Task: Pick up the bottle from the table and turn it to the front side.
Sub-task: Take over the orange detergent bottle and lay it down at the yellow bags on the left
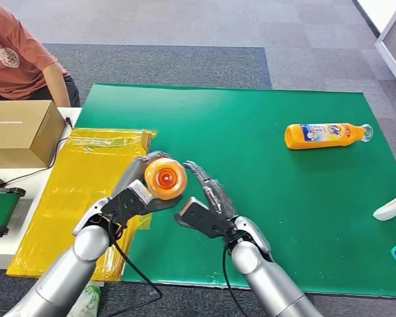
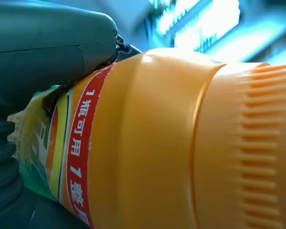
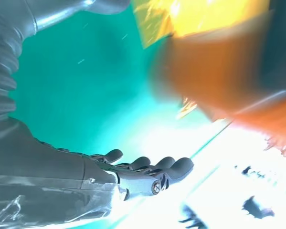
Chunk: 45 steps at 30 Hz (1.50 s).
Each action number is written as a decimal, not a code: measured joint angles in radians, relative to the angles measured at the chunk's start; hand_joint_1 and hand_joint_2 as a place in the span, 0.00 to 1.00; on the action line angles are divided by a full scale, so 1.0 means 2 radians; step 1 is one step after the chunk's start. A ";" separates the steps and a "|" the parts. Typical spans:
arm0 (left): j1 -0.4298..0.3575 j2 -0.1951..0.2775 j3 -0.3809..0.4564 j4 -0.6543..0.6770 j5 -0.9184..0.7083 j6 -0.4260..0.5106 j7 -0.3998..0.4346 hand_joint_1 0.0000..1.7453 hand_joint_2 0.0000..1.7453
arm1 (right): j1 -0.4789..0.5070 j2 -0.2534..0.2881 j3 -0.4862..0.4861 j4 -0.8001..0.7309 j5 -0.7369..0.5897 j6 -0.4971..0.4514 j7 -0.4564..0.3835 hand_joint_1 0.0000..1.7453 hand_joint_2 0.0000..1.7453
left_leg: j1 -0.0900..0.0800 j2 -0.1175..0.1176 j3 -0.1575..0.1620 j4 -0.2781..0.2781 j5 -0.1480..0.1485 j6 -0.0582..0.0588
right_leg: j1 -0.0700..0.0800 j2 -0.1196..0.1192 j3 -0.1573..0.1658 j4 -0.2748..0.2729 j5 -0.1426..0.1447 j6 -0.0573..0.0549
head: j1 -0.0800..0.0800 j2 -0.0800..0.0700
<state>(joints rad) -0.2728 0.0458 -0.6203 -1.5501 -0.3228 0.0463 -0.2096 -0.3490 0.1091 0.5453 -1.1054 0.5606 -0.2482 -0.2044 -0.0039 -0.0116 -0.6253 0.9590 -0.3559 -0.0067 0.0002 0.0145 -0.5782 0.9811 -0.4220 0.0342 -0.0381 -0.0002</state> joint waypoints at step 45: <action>0.086 -0.029 0.156 0.178 -0.547 0.247 0.155 0.50 1.00 | 0.063 -0.007 -0.134 -0.196 -0.022 -0.004 -0.004 0.00 1.00 | 0.000 0.000 0.000 0.000 0.000 0.000 | 0.000 0.000 -0.001 0.000 0.000 0.000 | 0.000 0.000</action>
<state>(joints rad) -0.1016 -0.0123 -0.3075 -1.1934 -1.4169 0.5410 0.1010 -0.2228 0.0941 0.2773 -1.4965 0.5156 -0.2567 -0.2121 -0.0037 -0.0115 -0.6260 0.9590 -0.3556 -0.0069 0.0003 0.0147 -0.5794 0.9811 -0.4218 0.0341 -0.0381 -0.0002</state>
